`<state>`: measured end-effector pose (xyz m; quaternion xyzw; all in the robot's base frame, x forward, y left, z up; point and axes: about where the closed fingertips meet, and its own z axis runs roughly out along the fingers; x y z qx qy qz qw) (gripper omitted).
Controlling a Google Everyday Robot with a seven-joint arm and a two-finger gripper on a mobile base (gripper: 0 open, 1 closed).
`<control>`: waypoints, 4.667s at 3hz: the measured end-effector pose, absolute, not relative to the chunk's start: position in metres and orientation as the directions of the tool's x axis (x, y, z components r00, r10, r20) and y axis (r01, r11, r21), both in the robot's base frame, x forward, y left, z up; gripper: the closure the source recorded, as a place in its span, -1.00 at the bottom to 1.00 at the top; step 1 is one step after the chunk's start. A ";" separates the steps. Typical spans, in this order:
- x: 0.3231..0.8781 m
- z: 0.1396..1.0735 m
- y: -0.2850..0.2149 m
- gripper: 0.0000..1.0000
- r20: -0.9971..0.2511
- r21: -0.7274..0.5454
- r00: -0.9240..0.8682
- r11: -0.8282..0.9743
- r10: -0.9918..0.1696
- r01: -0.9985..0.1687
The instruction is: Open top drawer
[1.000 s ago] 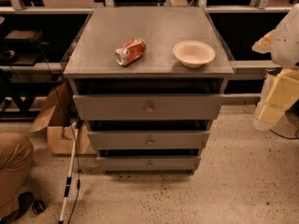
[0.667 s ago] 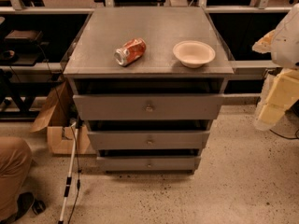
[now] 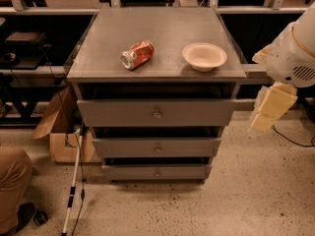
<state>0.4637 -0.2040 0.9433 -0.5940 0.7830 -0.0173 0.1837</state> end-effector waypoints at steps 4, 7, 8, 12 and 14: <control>0.565 0.804 -0.141 -1.00 -0.338 -0.167 -0.228 0.297 -0.913 -0.940; 0.637 0.705 -0.110 -1.00 -0.373 -0.136 -0.238 0.306 -0.897 -0.942; 0.656 0.697 -0.103 -1.00 -0.444 -0.184 -0.239 0.349 -0.864 -0.919; 0.683 0.662 -0.093 -0.67 -0.469 -0.136 -0.237 0.335 -0.851 -0.932; 0.683 0.673 -0.093 0.44 -0.469 -0.135 -0.238 0.335 -0.851 -0.933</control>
Offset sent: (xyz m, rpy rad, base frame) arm 0.1067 0.0716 -0.1499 0.1367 0.0751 -0.0058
